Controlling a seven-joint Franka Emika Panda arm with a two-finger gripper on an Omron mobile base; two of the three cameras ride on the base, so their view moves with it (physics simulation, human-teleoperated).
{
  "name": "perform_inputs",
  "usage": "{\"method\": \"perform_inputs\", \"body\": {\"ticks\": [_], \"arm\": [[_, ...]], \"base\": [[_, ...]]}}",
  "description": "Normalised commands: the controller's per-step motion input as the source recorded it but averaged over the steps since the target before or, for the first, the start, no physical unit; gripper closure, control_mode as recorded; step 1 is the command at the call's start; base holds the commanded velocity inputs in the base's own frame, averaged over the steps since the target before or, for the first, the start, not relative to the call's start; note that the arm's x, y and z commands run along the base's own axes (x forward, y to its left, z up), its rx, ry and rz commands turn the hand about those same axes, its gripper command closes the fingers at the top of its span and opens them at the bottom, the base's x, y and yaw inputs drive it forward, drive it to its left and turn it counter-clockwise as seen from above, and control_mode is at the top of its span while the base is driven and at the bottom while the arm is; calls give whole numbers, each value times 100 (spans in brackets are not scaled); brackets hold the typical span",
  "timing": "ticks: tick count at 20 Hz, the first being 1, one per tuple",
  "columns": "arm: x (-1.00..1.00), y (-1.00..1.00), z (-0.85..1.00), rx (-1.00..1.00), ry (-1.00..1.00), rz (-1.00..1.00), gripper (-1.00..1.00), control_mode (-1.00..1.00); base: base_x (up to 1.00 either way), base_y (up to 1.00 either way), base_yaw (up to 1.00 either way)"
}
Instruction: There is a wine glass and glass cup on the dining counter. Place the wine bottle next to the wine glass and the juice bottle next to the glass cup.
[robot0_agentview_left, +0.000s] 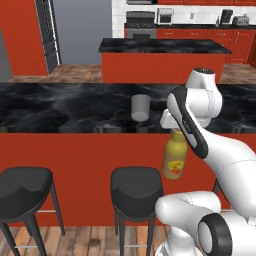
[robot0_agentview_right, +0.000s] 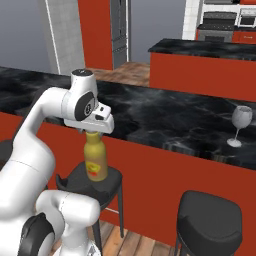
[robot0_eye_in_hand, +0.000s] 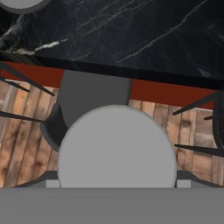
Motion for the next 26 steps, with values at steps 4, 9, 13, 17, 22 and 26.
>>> {"method": "perform_inputs", "body": {"ticks": [4,9,13,17,22,26], "arm": [[0,0,0,0,0,0,100,100],[0,0,0,0,0,0,100,100],[0,0,0,0,0,0,100,100],[0,0,0,0,0,0,100,100],[0,0,0,0,0,0,100,100],[0,0,0,0,0,0,100,-100]], "base": [[0,0,0],[0,0,0],[0,0,0],[0,0,0],[0,0,0],[0,0,0]]}}
